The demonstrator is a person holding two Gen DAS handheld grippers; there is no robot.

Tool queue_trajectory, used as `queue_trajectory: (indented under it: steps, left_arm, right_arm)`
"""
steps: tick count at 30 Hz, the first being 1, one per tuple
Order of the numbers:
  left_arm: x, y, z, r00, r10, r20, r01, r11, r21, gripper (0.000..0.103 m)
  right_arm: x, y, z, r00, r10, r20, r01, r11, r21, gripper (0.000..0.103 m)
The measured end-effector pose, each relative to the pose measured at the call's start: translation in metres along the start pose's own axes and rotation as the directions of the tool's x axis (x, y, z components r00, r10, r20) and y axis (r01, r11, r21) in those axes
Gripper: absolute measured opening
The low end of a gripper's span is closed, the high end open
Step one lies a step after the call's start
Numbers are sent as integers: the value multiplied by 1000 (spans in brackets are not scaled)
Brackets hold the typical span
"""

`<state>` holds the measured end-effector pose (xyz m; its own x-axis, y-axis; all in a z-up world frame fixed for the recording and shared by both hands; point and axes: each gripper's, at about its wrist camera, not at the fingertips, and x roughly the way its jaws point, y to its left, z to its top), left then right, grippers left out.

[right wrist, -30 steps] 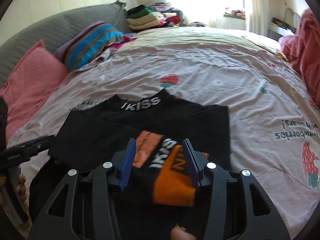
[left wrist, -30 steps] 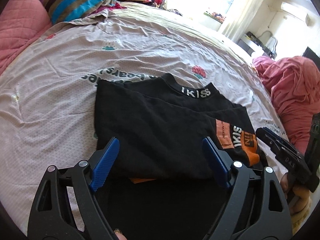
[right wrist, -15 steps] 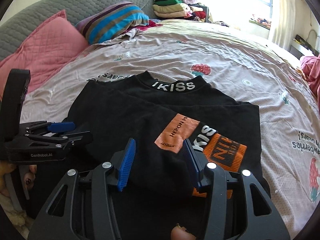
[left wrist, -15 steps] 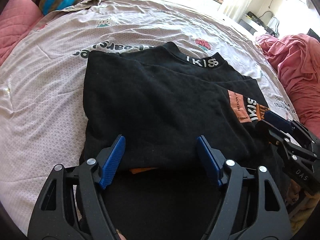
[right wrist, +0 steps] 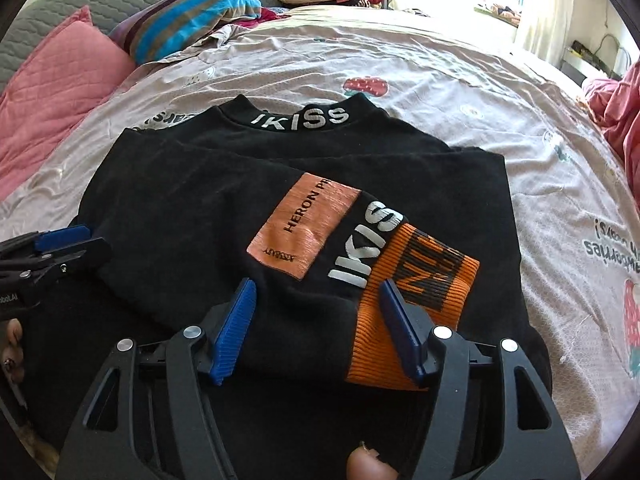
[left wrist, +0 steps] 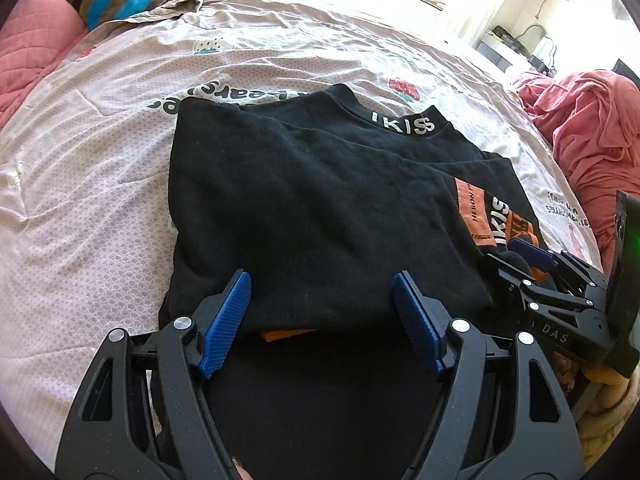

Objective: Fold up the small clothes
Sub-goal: 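Lower the cuff onto the body and open the right tool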

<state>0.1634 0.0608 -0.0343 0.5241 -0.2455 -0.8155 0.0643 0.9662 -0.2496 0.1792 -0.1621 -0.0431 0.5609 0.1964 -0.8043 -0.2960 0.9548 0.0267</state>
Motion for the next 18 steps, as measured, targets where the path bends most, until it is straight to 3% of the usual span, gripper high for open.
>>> queue_trajectory:
  steps: [8, 18]
  left_arm:
    - [-3, 1, -1, 1000, -4, 2, 4, 1000, -2, 66]
    - [-14, 5, 0, 999, -31, 18, 31, 999, -42, 68]
  right_arm:
    - [-17, -4, -2, 998, 54, 36, -56, 997, 56, 64]
    - [-31, -7, -2, 993, 91, 71, -98, 991, 95, 83]
